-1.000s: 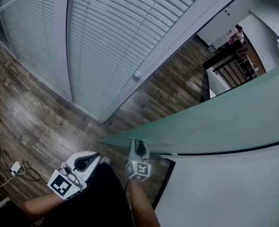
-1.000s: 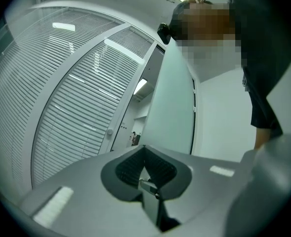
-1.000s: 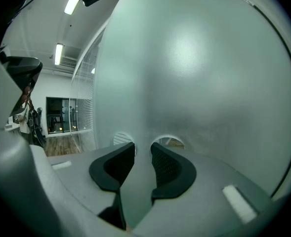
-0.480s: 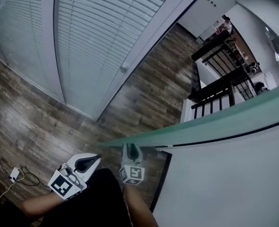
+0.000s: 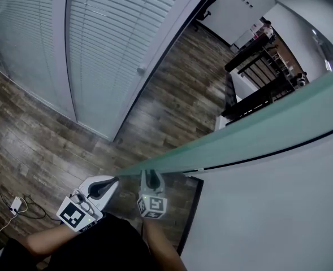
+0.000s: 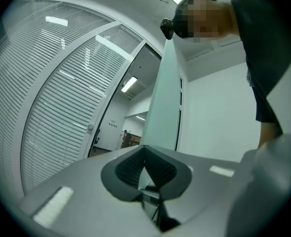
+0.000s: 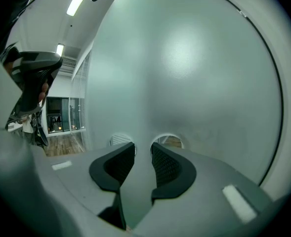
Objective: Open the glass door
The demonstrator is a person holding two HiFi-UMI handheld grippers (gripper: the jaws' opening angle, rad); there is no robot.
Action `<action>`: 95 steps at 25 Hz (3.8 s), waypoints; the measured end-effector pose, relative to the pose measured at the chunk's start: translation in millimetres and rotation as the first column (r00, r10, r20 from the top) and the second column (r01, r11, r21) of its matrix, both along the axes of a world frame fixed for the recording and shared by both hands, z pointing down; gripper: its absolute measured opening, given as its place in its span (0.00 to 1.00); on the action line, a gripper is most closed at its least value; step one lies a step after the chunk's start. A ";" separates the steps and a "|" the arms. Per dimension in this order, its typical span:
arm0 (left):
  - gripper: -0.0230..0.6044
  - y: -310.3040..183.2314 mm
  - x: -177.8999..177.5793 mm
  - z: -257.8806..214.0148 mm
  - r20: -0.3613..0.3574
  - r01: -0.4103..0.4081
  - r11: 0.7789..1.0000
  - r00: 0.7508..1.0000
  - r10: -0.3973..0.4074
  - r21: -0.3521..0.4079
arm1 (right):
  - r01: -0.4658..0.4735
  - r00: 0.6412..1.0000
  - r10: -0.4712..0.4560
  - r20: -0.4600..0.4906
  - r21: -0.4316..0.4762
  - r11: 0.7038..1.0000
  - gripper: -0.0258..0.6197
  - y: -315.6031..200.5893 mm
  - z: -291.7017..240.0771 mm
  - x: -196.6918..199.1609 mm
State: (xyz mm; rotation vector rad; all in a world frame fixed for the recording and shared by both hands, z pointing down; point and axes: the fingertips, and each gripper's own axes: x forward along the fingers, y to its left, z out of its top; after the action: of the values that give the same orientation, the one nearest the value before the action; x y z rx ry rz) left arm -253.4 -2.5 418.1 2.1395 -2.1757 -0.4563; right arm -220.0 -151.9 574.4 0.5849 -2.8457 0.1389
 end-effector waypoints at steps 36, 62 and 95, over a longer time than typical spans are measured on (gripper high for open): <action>0.04 55.9 124.6 -2.1 0.008 -0.091 0.995 0.996 0.091 -0.032 | 0.009 1.000 -0.009 0.018 0.019 1.000 0.21 57.8 -9.7 114.5; 0.17 41.7 200.7 9.0 0.101 -0.252 0.964 0.960 0.259 -0.084 | -0.107 0.992 0.106 0.074 0.014 0.994 0.21 75.8 1.1 190.0; 0.12 12.5 249.0 0.8 0.145 -0.350 0.931 0.920 0.363 -0.108 | -0.227 0.973 0.222 0.066 0.063 0.972 0.20 94.1 -3.4 249.2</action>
State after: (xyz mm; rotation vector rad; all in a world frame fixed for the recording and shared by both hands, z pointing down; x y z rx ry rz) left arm -4.4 10.1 418.9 2.5300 -1.7703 -0.1699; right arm 29.2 -57.8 571.0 0.9327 -2.8411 0.0952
